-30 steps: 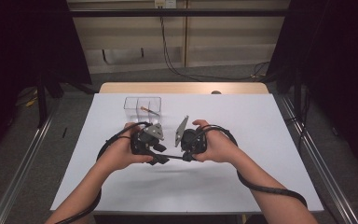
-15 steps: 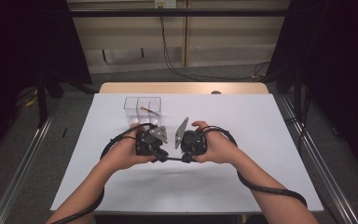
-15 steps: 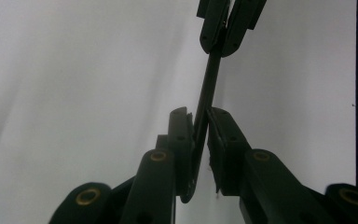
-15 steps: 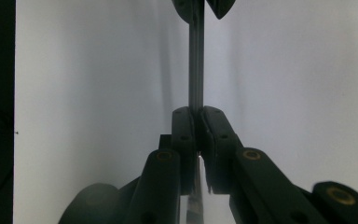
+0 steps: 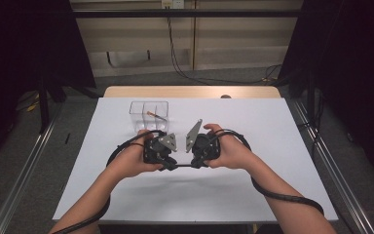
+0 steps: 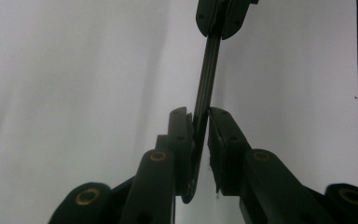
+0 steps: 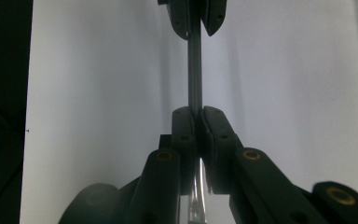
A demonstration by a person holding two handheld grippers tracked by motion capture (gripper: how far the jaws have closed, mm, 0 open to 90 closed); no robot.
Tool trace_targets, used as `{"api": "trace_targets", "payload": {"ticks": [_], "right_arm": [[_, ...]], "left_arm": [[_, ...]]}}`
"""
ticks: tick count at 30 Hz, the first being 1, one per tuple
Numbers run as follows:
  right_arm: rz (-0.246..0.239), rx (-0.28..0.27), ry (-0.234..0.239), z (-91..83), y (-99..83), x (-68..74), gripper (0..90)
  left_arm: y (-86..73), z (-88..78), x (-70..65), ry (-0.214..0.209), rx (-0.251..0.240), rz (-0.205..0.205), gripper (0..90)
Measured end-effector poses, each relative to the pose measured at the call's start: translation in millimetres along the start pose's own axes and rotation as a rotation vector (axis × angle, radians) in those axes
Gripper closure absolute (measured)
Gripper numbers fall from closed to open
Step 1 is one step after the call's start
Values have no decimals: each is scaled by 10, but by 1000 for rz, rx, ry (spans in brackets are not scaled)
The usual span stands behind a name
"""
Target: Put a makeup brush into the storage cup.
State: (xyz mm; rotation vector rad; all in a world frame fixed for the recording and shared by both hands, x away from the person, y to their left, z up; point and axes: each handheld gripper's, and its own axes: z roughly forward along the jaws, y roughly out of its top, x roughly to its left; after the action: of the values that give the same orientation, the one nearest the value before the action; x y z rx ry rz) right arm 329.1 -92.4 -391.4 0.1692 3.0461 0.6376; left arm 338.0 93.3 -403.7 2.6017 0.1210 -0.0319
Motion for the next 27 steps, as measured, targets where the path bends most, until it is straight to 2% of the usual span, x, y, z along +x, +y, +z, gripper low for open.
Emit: {"api": "trace_targets", "payload": {"ticks": [6, 8, 12, 16, 17, 18, 21, 27], "right_arm": [[-7, -26, 2, -30, 16, 12, 846], [-27, -19, -4, -29, 28, 13, 845], [-34, -14, -6, -31, 40, 27, 843], [-52, -62, 6, -57, 14, 11, 838], [-44, -74, 9, -72, 7, 8, 837], [-39, -78, 14, -77, 4, 6, 837], [-48, -98, 11, -62, -10, 0, 830], [-45, -139, 0, -37, -45, 14, 715]], "left_arm": [[-8, 36, -2, 5, 2, 17, 785], [-6, 40, -4, 9, 12, 25, 798], [-6, 49, -23, -9, 29, 40, 819], [-40, 63, -49, -29, 24, 41, 835], [-45, 60, -44, -34, 23, 43, 836], [-56, 65, -47, -27, 9, 38, 837], [-61, 55, -53, -35, 10, 37, 838], [-48, 17, -50, -38, -11, 19, 838]]}}
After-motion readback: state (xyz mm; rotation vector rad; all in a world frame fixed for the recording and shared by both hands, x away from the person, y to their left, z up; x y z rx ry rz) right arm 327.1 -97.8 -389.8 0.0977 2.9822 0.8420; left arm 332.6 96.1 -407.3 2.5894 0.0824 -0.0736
